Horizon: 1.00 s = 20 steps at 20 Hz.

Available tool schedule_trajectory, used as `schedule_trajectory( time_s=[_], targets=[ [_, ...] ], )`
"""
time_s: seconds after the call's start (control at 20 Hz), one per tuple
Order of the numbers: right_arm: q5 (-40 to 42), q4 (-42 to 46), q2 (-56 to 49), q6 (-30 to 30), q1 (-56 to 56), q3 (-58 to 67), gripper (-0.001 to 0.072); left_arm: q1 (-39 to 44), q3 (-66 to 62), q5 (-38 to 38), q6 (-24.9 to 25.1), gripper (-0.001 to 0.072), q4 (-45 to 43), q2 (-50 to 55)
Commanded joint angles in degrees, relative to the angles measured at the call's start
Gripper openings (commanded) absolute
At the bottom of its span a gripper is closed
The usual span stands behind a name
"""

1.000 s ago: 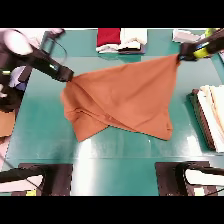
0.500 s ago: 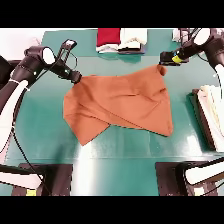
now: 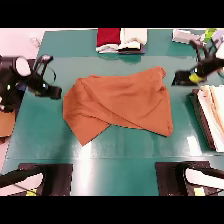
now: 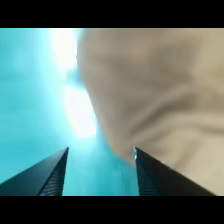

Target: Fold the shirts.

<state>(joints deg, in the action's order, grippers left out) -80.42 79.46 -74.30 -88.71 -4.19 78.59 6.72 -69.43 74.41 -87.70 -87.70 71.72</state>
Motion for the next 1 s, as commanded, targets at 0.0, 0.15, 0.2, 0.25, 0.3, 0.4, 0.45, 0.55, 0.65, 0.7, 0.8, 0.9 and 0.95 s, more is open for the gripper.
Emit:
schedule_trajectory(
  time_s=[0.0,0.15,0.2,0.25,0.3,0.4,0.45,0.55,0.65,0.7,0.8,0.9,0.95],
  targets=[
    [0.35,0.09,9.62,0.33,-3.87,-19.28,0.0686,-0.63,13.55,-2.54,-2.36,0.0499,0.04,-6.67],
    [3.85,-0.52,14.67,0.28,-6.49,-32.65,0.0699,-0.63,17.7,-3.5,-2.51,0.0498,1.07,-6.88],
    [4.9,-1.14,15.65,0.28,-6.6,-35.74,0.0699,-0.63,18.05,-4.09,-2.51,0.0498,1.55,-6.88],
    [5.95,-2.56,16.13,0.28,-6.58,-38.23,0.0698,-0.63,18.03,-4.63,-2.51,0.0498,1.88,-6.88],
    [7.19,-4.33,16.35,0.28,-6.58,-40.35,0.0698,-0.63,18.03,-5.14,-2.51,0.0498,2.34,-6.88],
    [9.05,-7.65,15.65,0.28,-6.38,-42.77,0.0698,-0.63,18.03,-5.46,-2.49,0.0498,2.62,-6.88],
    [9.92,-8.02,14.69,0.26,-5.9,-43.34,0.0697,-0.63,18.03,-5.44,-2.49,0.0498,2.62,-6.88],
    [10.82,-7.89,12.11,0.26,-3.96,-43.41,0.0694,-0.63,18.03,-5.2,-2.47,0.0498,2.62,-6.88],
    [11.69,-7.85,9.7,0.15,-1.36,-42.69,0.0647,-0.63,18.03,-4.68,-2.47,0.0498,2.62,-6.88],
    [11.91,-7.82,8.9,0.04,-0.2,-41.97,0.0569,-0.63,18.03,-4.5,-2.47,0.0498,2.62,-6.88],
    [11.76,-7.08,7.96,0.04,1.92,-39.85,0.0344,-0.63,18.03,-4.24,-2.47,0.0499,2.62,-6.86],
    [11.61,-5.29,8.46,0.0,3.17,-38.21,0.0023,-0.63,18.05,-4.28,-2.45,0.05,2.73,-6.86],
    [11.58,-4.48,9.2,-0.28,3.58,-37.7,0.0017,-0.63,18.32,-4.57,-2.27,0.0501,2.97,-6.86]
  ],
)
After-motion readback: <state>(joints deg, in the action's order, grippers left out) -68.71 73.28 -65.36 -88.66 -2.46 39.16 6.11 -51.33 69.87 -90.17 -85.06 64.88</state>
